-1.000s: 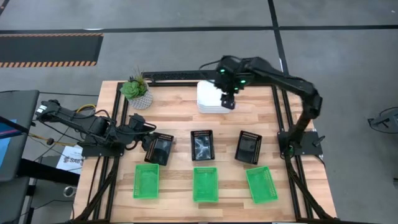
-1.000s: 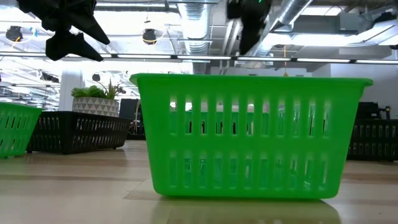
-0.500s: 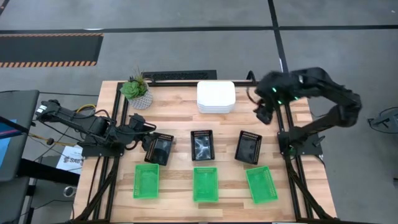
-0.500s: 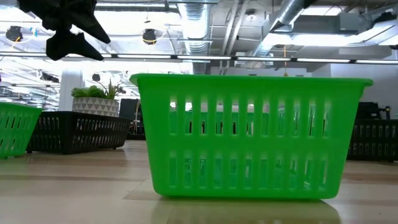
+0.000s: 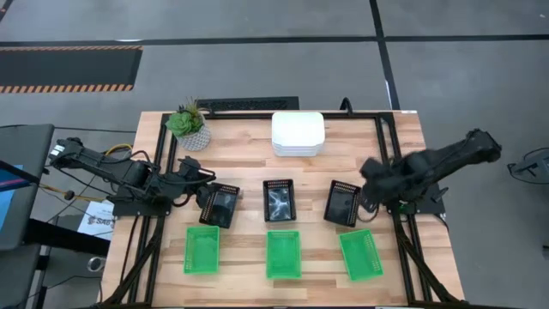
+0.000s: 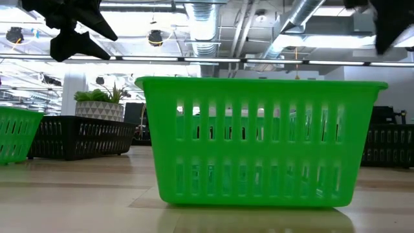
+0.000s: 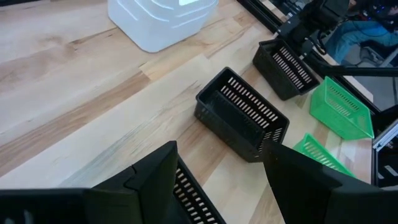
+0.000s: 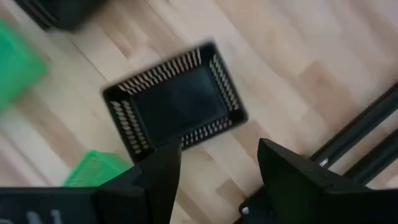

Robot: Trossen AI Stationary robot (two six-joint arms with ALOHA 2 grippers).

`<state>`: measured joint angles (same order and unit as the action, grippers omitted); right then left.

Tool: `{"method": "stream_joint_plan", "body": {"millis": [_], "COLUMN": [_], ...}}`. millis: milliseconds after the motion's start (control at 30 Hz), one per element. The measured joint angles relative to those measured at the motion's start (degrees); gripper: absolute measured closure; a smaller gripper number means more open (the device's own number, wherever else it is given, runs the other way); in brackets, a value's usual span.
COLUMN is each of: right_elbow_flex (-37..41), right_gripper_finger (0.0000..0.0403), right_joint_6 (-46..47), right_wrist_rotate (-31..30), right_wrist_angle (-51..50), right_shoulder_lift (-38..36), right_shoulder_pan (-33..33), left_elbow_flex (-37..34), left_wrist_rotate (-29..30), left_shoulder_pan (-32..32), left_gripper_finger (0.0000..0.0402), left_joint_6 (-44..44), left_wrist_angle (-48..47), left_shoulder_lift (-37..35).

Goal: Stack baskets by color
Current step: Stack the right black bin on the middle black bin

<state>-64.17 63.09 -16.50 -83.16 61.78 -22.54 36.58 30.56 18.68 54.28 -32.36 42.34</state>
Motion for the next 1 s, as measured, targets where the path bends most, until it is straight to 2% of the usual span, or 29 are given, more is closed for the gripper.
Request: {"method": "stream_joint_plan", "body": {"millis": [233,567,867,1000], "right_elbow_flex": [13.1,20.1,28.0,29.4], "right_gripper_finger": [0.0168,0.0168,0.0168,0.0179], "right_joint_6": [13.8,32.4,35.0,35.0], "right_wrist_rotate": [0.0,0.0,-0.1,0.1], "right_wrist_angle": [8.2,14.3,26.9,27.7], "right_shoulder_lift": [2.4,4.3,4.4,4.4], "right_shoulder_pan": [-4.0,-4.2,-3.8,-2.8], "left_elbow_flex": [0.0,0.0,0.0,0.0], "left_wrist_rotate": [0.0,0.0,0.0,0.0], "left_shoulder_pan": [0.0,0.0,0.0,0.0], "left_gripper_finger": [0.0178,0.0178,0.0178,0.0178], "left_joint_6": [0.0,-0.1,-1.1,-1.1], "left_wrist_angle": [0.0,0.0,0.0,0.0], "left_shoulder_lift": [0.0,0.0,0.0,0.0]}}
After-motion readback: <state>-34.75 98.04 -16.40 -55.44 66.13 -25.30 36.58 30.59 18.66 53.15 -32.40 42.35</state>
